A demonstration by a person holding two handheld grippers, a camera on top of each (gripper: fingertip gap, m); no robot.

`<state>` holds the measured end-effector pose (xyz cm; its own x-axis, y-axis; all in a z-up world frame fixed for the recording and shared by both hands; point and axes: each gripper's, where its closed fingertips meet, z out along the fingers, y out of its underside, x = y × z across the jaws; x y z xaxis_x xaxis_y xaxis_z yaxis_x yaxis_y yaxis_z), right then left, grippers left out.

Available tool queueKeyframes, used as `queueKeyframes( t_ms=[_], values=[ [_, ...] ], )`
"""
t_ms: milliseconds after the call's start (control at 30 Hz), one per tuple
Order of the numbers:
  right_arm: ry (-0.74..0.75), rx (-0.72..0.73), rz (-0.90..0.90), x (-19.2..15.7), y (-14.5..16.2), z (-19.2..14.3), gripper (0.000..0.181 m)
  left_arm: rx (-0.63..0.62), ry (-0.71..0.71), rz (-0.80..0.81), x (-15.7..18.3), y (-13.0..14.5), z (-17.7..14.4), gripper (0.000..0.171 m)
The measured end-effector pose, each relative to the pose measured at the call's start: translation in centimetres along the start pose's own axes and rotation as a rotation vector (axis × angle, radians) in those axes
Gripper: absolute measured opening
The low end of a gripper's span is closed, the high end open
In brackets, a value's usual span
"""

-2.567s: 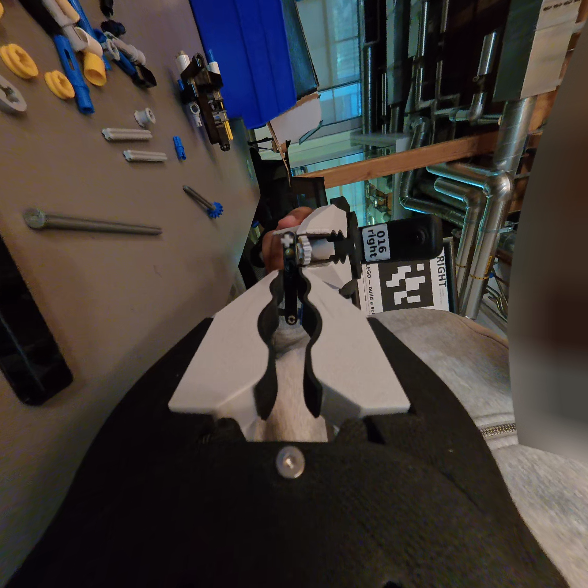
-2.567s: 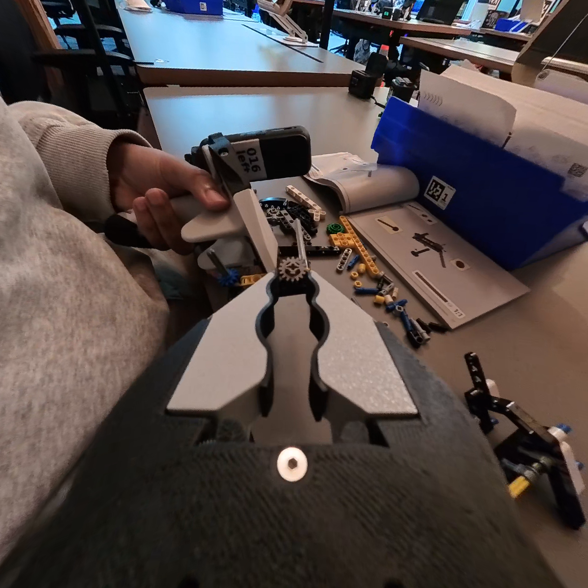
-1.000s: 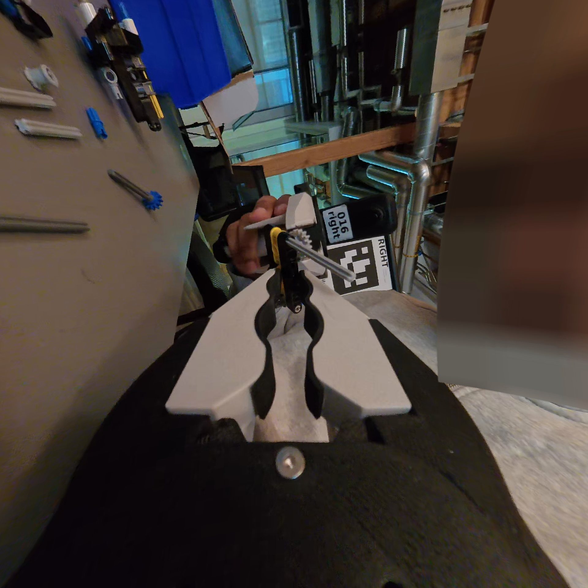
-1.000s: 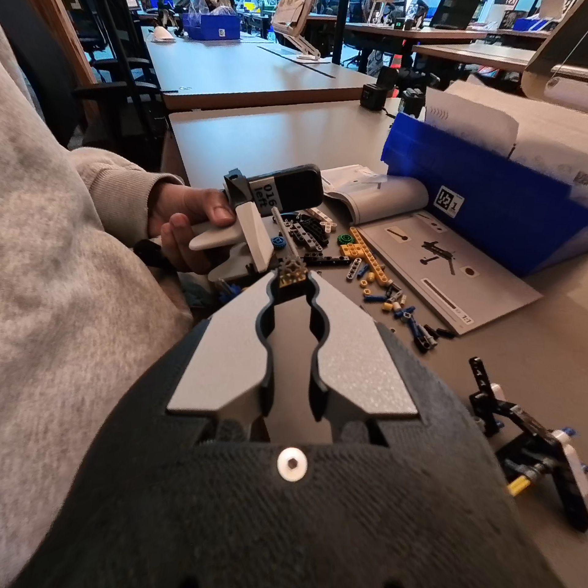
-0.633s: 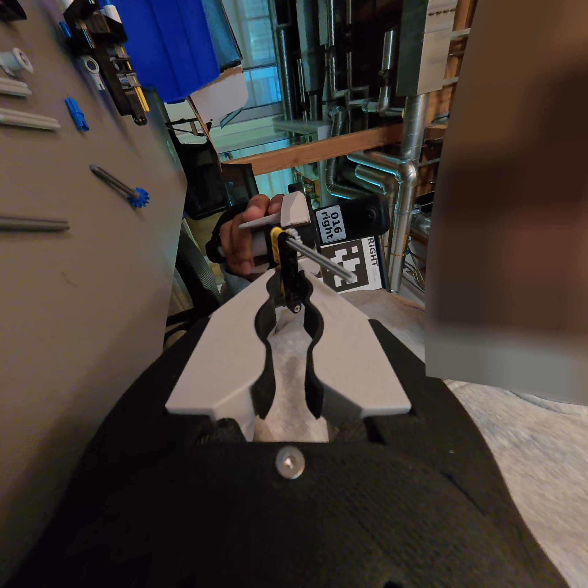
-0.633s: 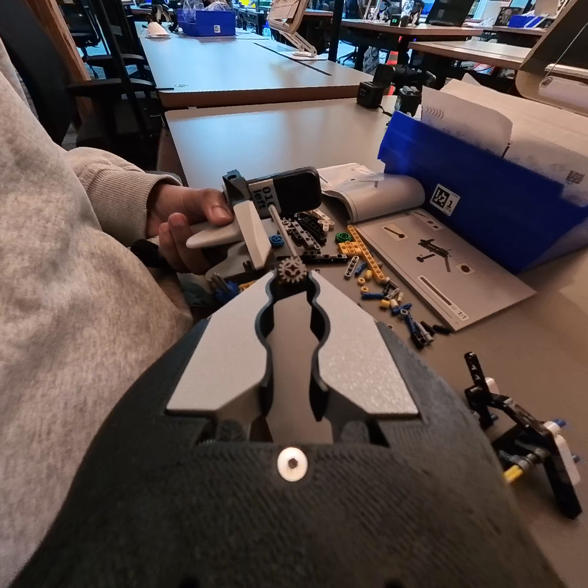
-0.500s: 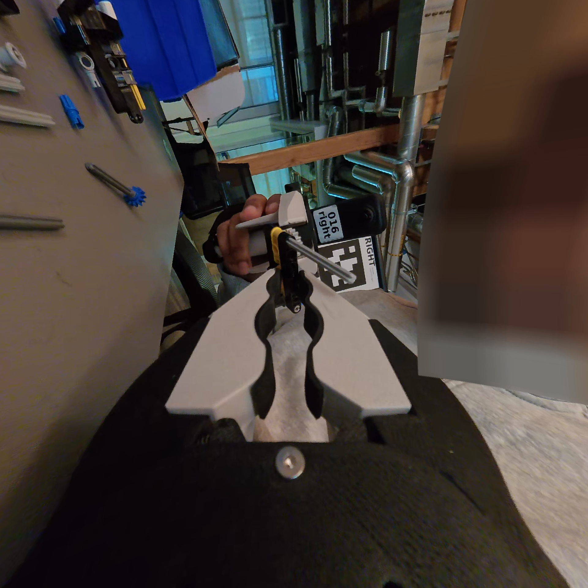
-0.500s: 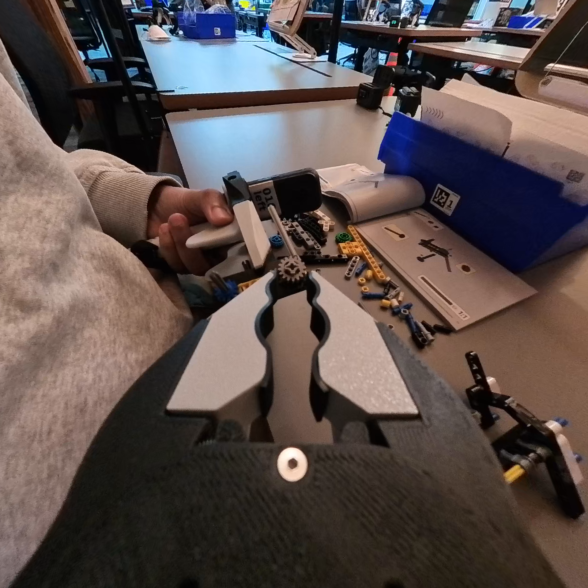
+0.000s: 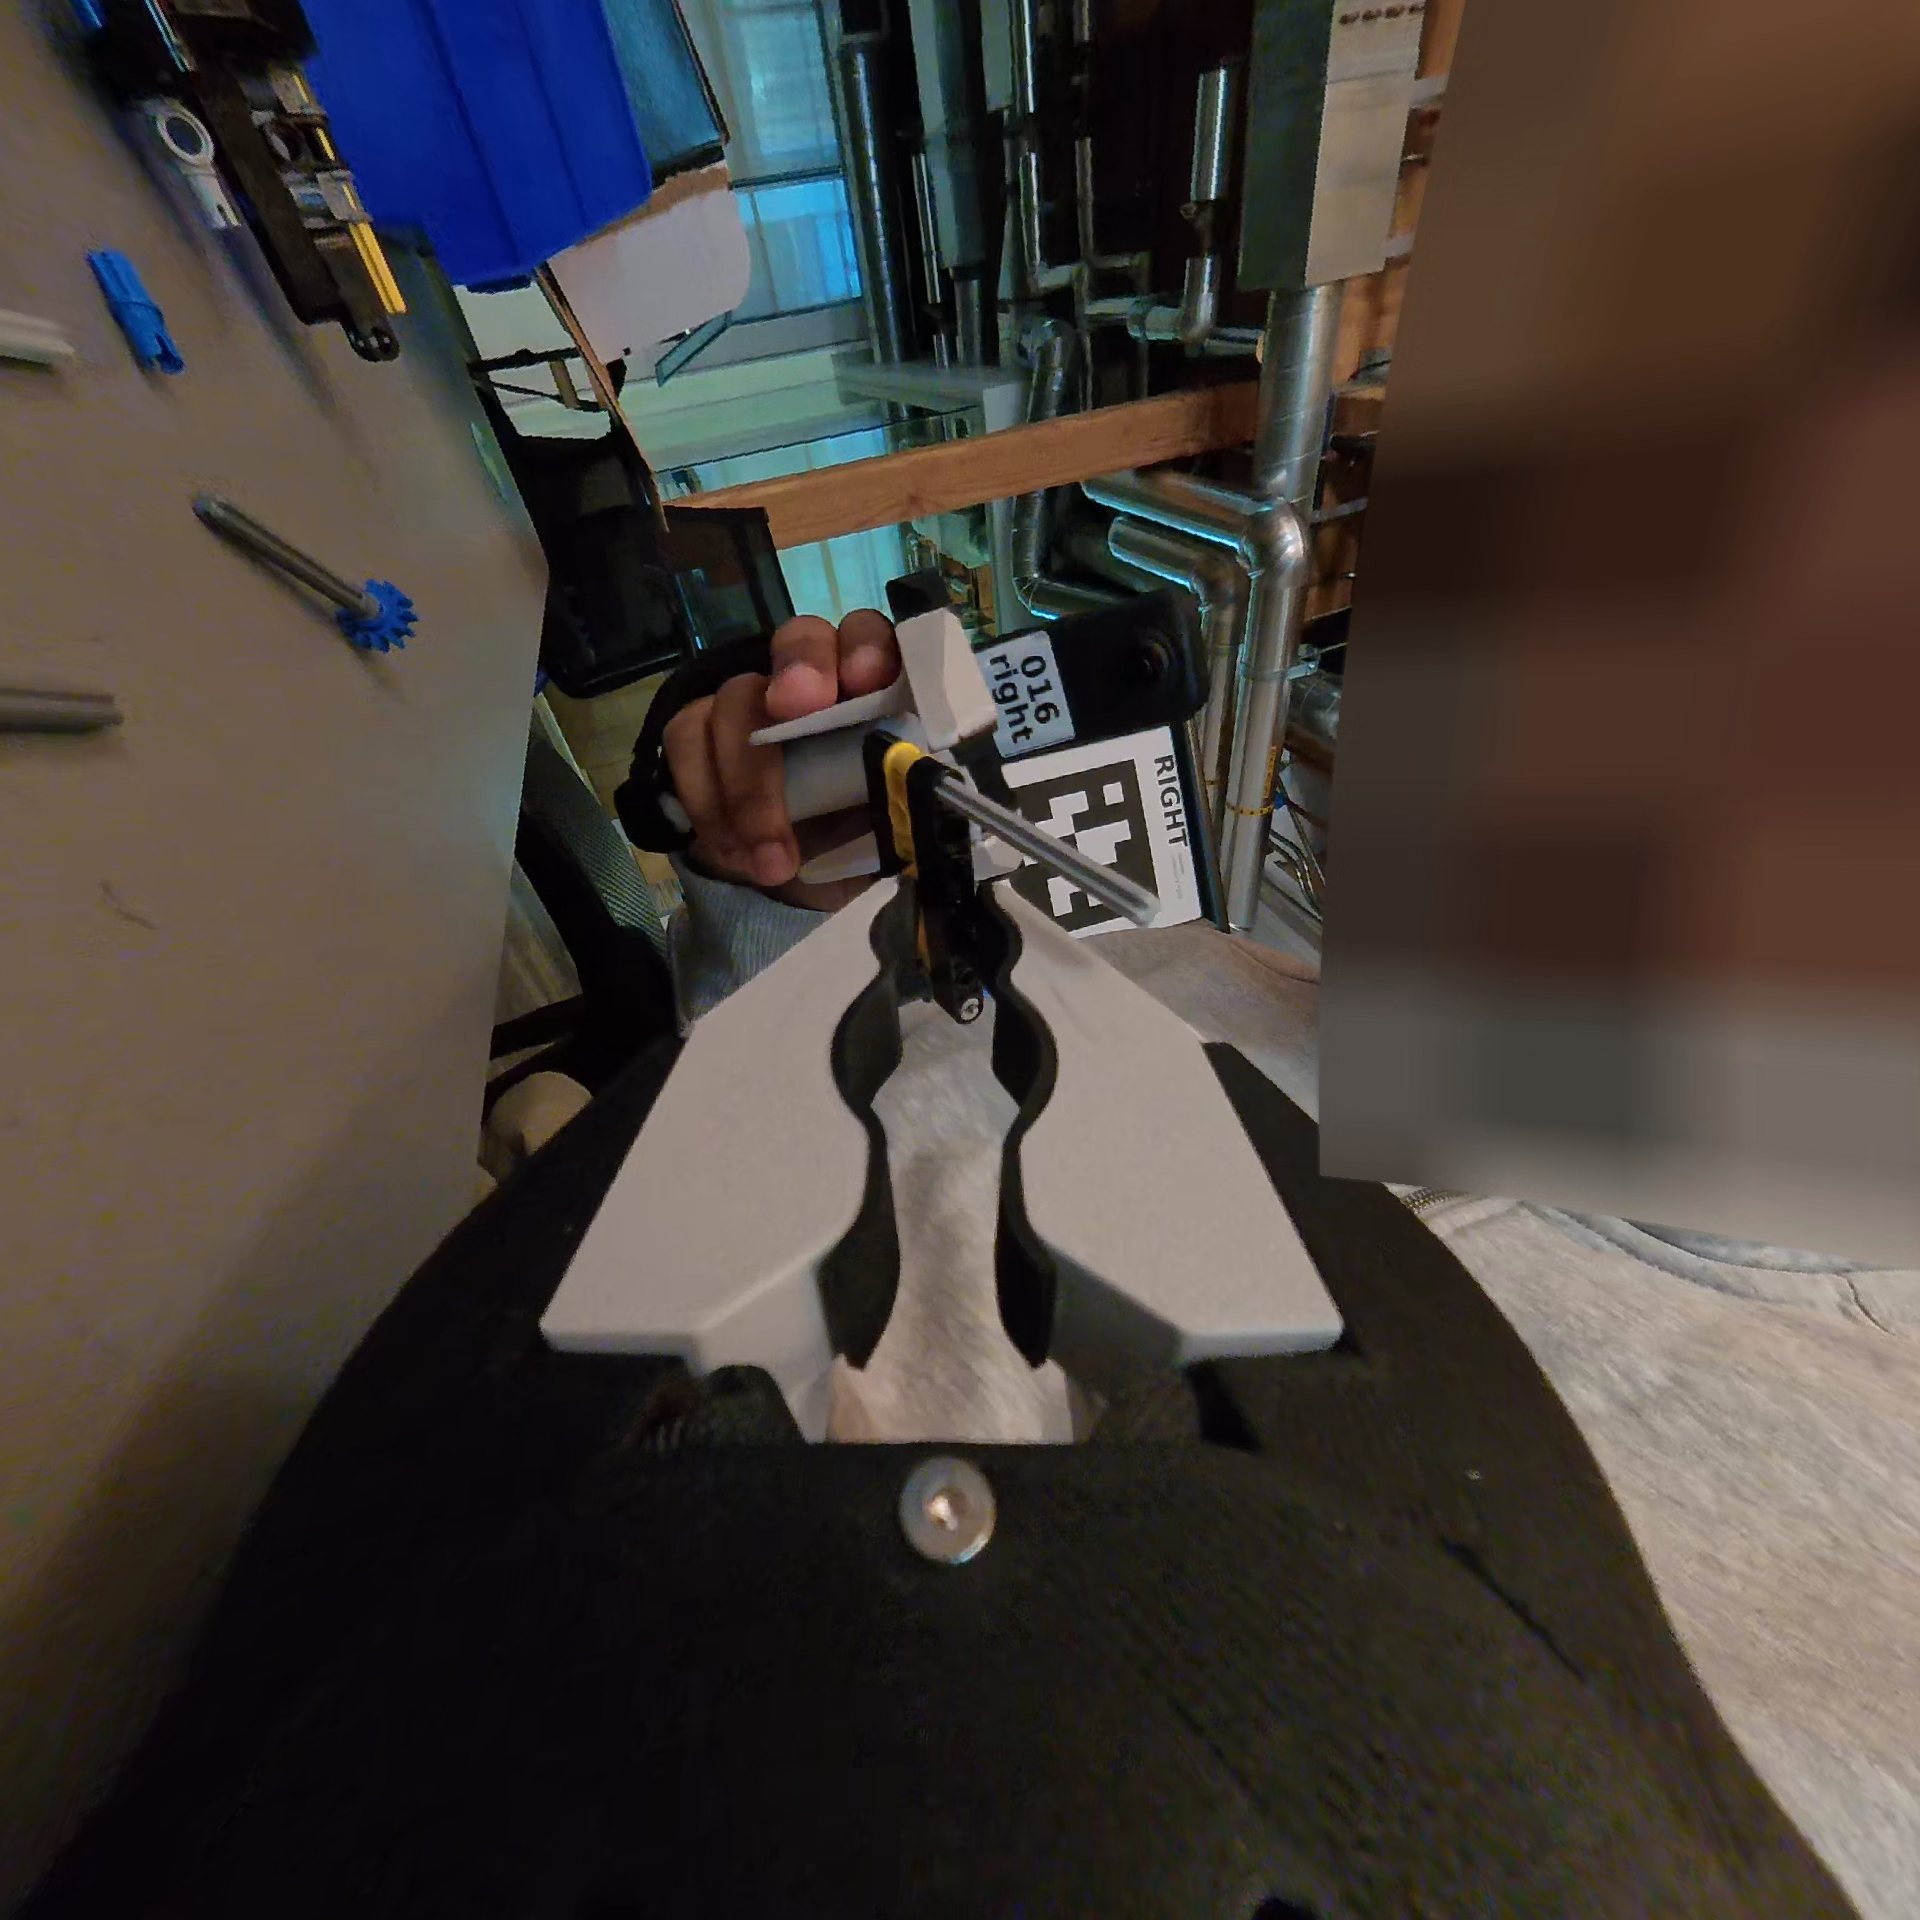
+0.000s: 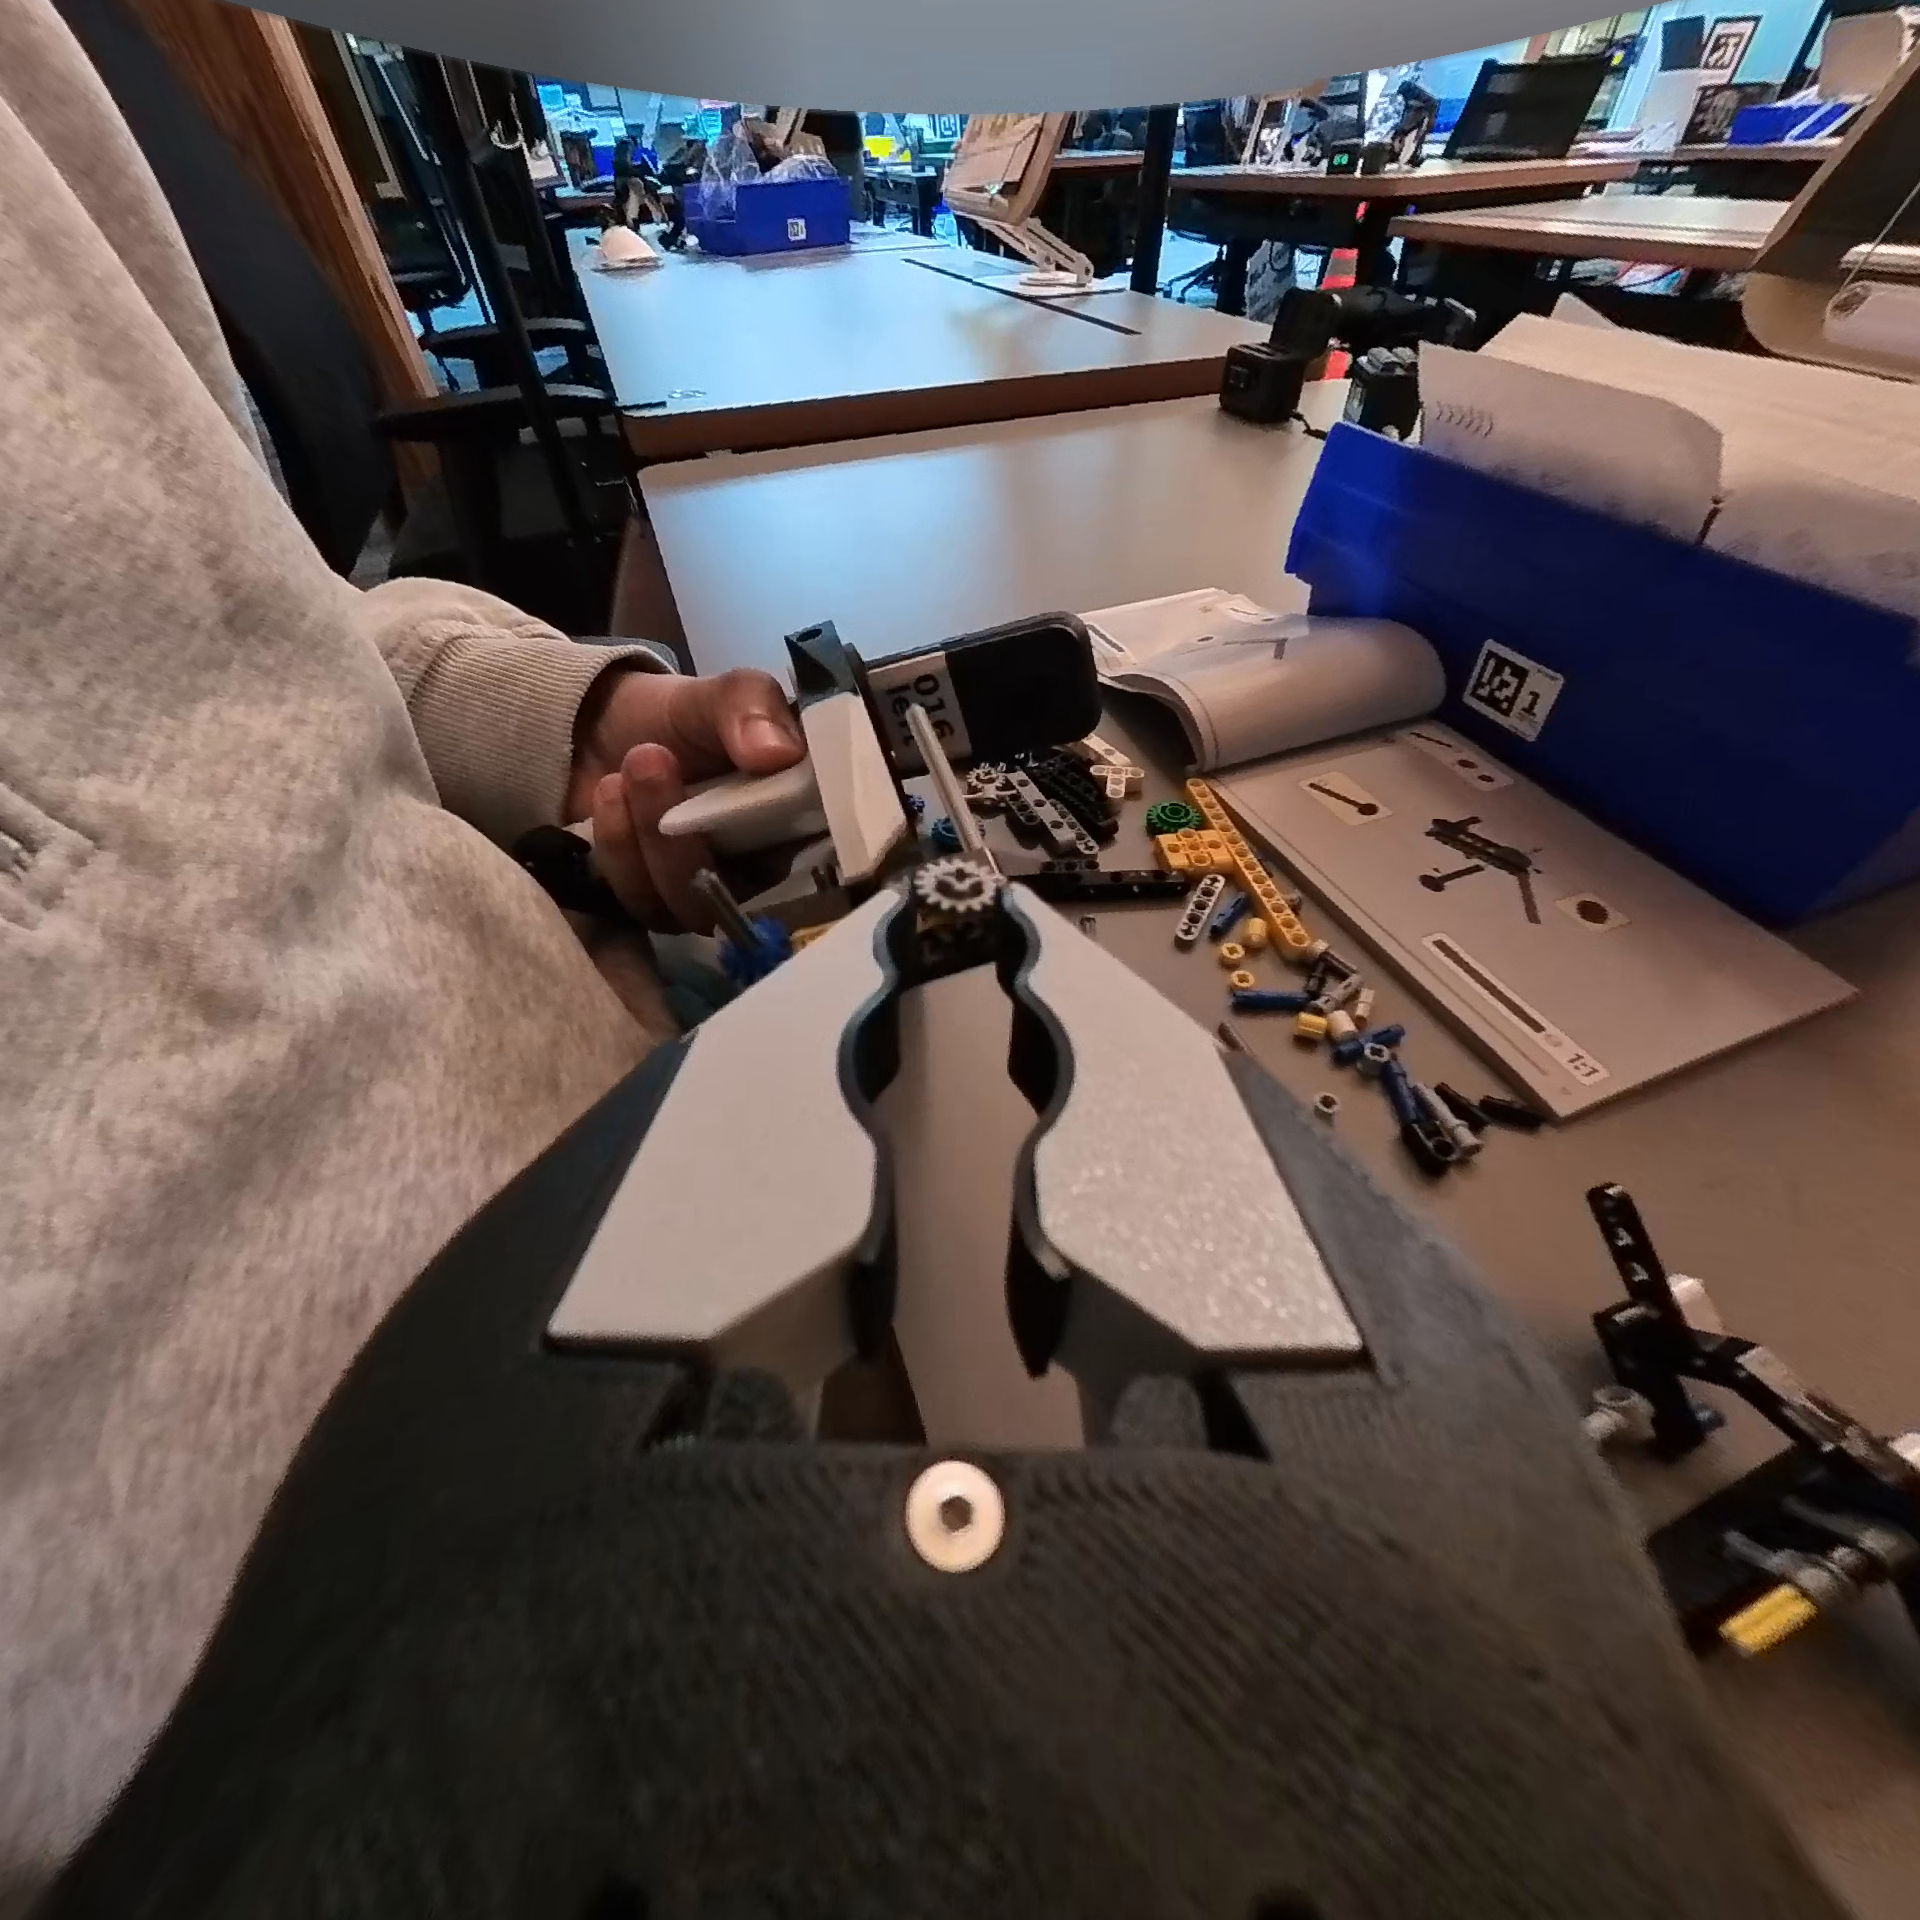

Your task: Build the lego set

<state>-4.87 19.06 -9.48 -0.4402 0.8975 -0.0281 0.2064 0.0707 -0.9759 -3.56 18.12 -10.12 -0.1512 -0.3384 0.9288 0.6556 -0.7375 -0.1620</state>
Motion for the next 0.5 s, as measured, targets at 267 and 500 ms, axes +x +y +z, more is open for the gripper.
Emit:
queueKeyframes(
  t_ms=[267, 500],
  values=[
    [-0.019, 0.011, 0.004, -0.22, 0.04, 0.06, 0.012, -0.015, 0.018, -0.004, 0.2, 0.26, 0.1, 0.009],
    [-0.04, 0.024, 0.012, -0.45, -0.06, -0.05, 0.012, -0.019, 0.028, -0.003, 0.35, 0.33, 0.09, 0.009]
  ],
)
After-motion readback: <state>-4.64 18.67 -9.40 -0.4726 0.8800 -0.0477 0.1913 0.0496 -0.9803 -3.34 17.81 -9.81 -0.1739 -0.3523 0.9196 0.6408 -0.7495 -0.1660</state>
